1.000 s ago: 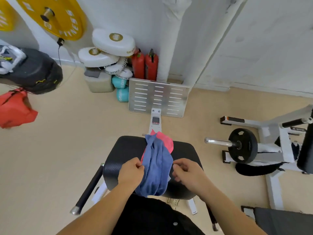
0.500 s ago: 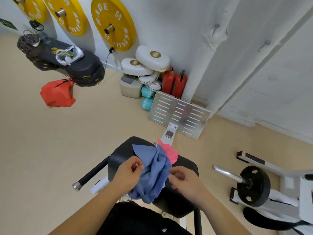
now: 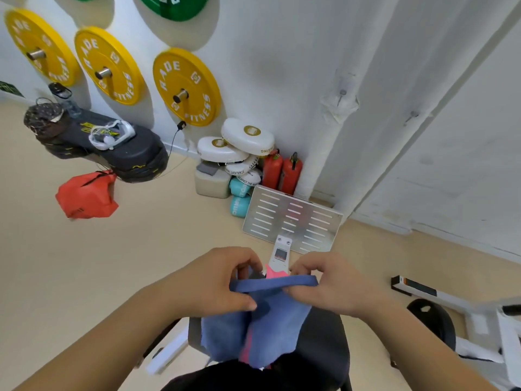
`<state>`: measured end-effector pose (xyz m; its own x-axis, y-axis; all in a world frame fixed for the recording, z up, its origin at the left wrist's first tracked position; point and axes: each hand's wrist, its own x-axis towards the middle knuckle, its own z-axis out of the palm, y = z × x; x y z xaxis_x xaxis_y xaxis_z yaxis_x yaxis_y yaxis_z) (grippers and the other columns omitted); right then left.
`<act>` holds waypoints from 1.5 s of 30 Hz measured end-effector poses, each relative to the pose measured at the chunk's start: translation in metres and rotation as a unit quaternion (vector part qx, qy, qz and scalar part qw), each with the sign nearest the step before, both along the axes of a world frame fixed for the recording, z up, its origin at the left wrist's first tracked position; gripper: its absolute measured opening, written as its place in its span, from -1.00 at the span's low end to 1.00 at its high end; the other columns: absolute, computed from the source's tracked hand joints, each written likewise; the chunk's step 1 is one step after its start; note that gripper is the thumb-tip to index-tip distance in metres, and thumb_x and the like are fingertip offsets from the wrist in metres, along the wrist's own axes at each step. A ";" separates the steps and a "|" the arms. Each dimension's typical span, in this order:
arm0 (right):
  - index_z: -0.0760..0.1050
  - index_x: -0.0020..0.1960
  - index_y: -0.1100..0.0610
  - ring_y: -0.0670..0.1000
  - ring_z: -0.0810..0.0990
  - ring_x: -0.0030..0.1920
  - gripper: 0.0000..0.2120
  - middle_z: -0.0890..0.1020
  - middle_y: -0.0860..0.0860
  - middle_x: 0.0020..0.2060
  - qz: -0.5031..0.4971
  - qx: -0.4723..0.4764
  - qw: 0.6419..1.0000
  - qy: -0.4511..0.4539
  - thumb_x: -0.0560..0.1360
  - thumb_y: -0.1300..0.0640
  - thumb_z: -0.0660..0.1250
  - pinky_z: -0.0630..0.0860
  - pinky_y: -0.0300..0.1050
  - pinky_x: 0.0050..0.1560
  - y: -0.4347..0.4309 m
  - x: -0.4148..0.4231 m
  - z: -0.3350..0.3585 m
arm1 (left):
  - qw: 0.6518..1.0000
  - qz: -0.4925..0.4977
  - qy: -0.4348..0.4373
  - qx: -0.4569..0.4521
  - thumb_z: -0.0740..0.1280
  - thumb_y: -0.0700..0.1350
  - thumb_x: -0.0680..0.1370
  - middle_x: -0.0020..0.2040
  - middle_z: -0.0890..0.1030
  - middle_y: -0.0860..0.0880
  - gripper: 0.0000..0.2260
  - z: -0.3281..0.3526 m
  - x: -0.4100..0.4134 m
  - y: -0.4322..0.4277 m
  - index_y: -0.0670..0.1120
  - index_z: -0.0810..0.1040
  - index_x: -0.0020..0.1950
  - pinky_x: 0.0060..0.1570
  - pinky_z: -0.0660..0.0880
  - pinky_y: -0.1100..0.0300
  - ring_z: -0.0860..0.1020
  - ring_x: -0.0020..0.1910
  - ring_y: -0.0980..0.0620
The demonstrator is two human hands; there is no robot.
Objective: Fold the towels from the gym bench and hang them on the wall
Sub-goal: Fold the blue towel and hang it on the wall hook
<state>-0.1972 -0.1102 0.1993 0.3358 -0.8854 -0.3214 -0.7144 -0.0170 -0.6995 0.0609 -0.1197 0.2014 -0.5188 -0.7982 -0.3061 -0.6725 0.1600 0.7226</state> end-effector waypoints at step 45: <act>0.41 -0.31 0.22 0.17 0.44 -0.32 -0.69 0.49 0.17 -0.34 -0.517 0.269 0.806 0.105 0.52 0.09 0.34 0.48 0.05 -0.25 0.148 0.020 -0.229 | 0.654 0.665 0.195 0.304 0.47 -0.22 0.42 -0.14 0.69 -0.08 -0.94 -0.229 0.144 0.046 -0.17 0.63 -0.15 0.00 0.57 0.08 0.66 -0.14 -0.10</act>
<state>-0.1770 0.0381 -0.0294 -0.6039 -0.3702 -0.7058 -0.2551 0.9288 -0.2689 0.2047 -0.0732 -0.0276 0.3781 -0.4145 -0.8278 0.3297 -0.7753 0.5388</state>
